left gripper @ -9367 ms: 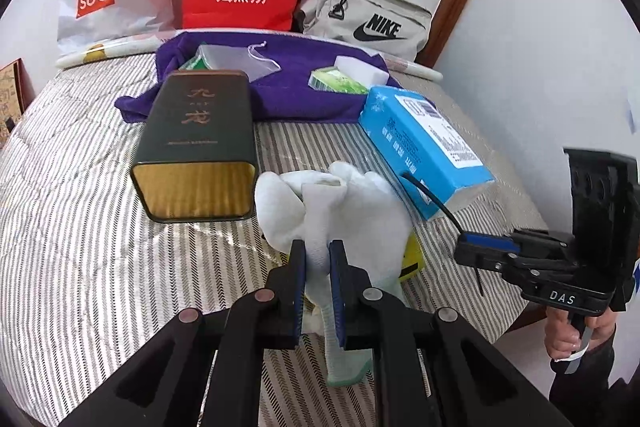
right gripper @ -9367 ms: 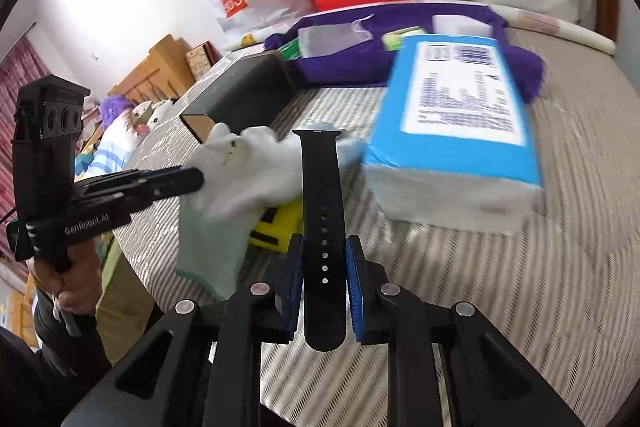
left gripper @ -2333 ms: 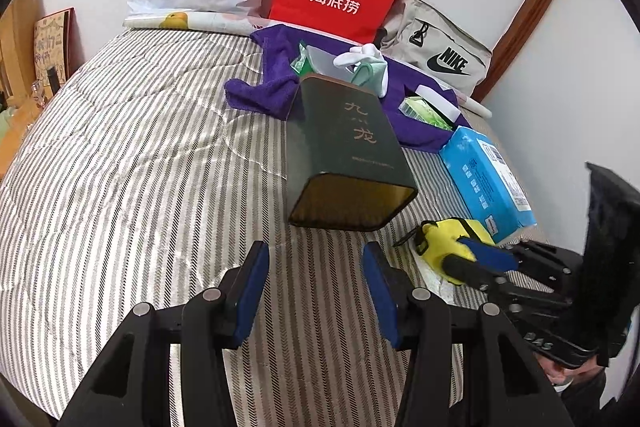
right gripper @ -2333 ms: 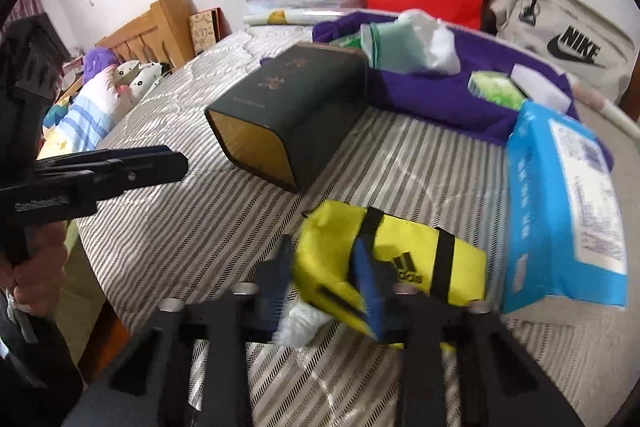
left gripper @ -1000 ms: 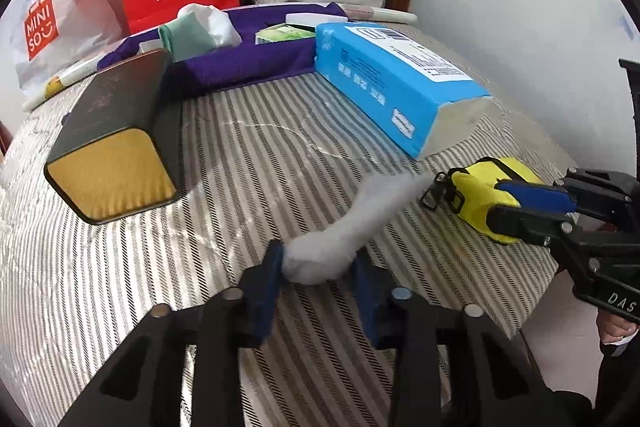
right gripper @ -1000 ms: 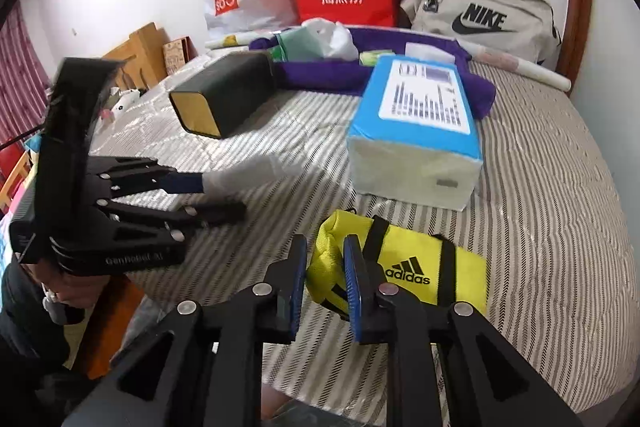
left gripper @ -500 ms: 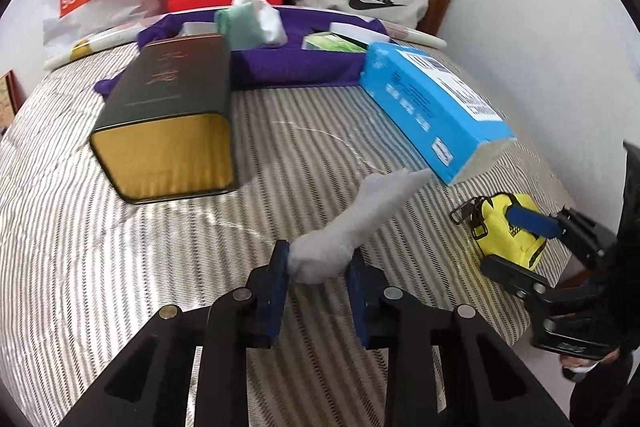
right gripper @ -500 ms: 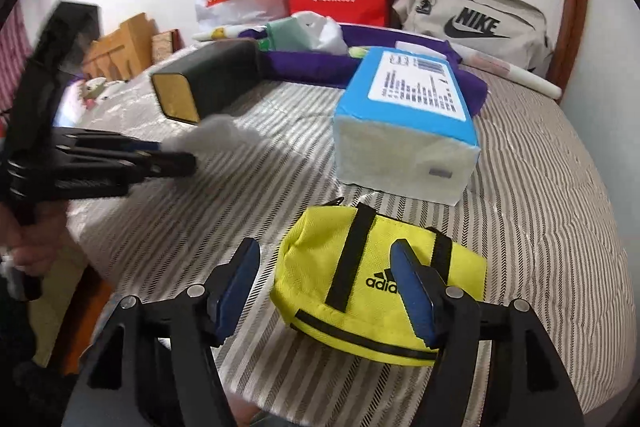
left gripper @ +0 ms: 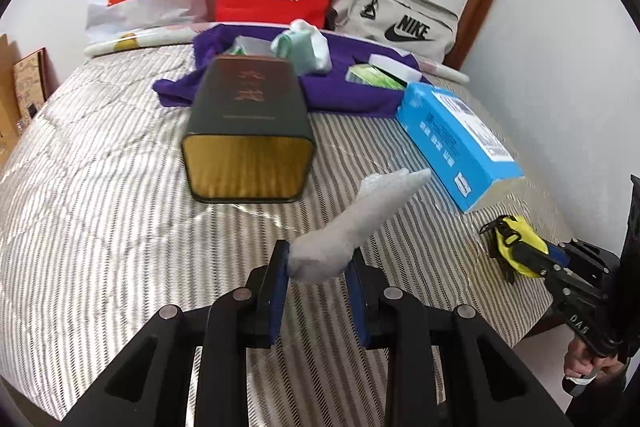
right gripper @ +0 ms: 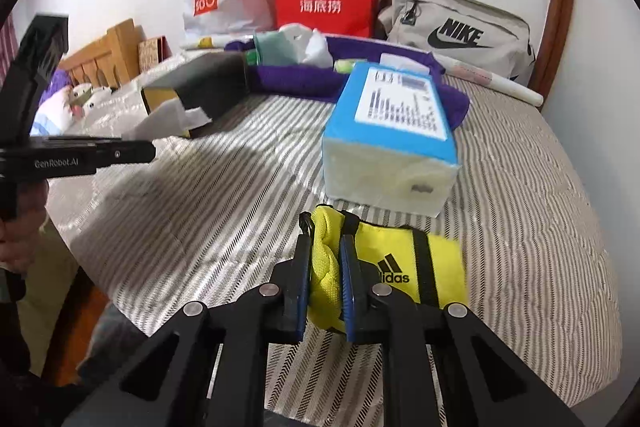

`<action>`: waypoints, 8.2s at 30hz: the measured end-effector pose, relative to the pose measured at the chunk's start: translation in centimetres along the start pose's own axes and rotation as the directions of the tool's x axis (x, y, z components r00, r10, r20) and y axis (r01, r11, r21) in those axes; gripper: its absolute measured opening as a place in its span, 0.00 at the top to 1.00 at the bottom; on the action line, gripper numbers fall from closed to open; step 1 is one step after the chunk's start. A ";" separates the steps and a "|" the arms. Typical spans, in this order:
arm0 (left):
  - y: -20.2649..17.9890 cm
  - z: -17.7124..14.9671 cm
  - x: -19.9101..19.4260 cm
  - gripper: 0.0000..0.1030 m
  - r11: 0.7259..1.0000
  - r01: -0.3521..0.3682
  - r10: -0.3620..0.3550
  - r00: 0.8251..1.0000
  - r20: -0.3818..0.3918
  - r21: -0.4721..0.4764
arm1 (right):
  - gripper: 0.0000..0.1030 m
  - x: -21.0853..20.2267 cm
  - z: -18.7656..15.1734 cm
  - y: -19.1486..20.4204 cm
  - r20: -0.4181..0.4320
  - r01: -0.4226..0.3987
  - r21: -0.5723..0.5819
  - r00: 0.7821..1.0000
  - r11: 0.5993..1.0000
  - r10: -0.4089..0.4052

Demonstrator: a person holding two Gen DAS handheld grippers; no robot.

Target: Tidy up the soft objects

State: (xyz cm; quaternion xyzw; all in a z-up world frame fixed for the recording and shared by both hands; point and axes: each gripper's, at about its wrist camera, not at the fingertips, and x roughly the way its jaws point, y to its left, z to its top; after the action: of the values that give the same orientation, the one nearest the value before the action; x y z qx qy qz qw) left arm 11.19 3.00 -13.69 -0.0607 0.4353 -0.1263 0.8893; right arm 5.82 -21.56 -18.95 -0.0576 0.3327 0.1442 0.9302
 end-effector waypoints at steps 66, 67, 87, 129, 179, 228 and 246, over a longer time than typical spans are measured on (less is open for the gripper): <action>2.4 14.7 -2.4 0.75 0.987 -0.140 0.145 0.987 0.068 -0.072 | 0.88 -0.5 19.3 -5.1 0.194 -0.072 0.057 0.979 0.996 0.060; 2.4 14.9 -2.1 0.75 0.987 -0.141 0.146 0.987 0.064 -0.072 | 0.88 -0.1 19.6 -5.1 0.194 -0.072 0.059 0.979 0.996 0.060; 4.2 20.0 2.6 0.75 0.984 -0.159 0.161 0.987 0.016 -0.073 | 0.88 7.2 23.6 -6.0 0.149 -0.106 0.068 0.984 0.992 0.095; 6.7 23.6 14.2 0.73 0.988 -0.133 0.119 0.980 -0.160 -0.082 | 0.87 18.5 25.1 -3.3 -0.034 -0.120 -0.064 0.992 0.991 0.118; -0.1 16.6 0.0 0.33 0.988 -0.152 0.151 0.988 -0.022 -0.019 | 0.28 4.7 18.4 -4.4 -0.045 0.017 0.091 0.999 0.996 -0.013; -8.1 2.1 -13.2 0.13 0.972 -0.233 0.234 0.954 0.187 -0.026 | 0.05 -13.4 5.9 -0.2 0.120 0.102 0.178 0.985 0.979 -0.124; -8.2 2.1 -13.2 0.13 0.972 -0.235 0.235 0.954 0.185 -0.021 | 0.05 -13.6 6.0 0.1 0.125 0.110 0.171 0.983 0.979 -0.132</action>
State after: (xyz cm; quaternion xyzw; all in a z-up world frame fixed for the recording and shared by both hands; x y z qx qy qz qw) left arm 3.66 -1.27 -0.60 -0.0197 0.3545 -0.0137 0.9347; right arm -0.65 -23.35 -5.73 0.0085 0.2754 0.0630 0.9592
